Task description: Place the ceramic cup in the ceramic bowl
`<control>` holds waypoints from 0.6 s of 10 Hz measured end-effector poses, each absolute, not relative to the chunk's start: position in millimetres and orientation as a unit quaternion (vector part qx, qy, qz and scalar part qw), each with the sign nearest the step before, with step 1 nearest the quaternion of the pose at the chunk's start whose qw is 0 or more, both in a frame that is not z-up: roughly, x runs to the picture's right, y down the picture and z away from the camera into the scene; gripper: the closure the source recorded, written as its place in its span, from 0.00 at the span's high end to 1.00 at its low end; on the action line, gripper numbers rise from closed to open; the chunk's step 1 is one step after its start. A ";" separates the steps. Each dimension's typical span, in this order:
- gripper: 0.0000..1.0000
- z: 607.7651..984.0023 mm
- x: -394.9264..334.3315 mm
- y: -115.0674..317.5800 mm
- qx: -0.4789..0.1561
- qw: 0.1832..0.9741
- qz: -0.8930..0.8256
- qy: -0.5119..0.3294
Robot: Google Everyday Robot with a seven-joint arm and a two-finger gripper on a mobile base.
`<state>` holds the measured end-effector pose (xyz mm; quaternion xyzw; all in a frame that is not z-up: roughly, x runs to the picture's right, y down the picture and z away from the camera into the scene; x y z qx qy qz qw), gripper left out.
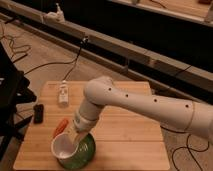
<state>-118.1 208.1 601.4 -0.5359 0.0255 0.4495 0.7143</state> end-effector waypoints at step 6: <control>0.00 623.1 -122.0 220.7 -0.548 0.702 0.454 0.039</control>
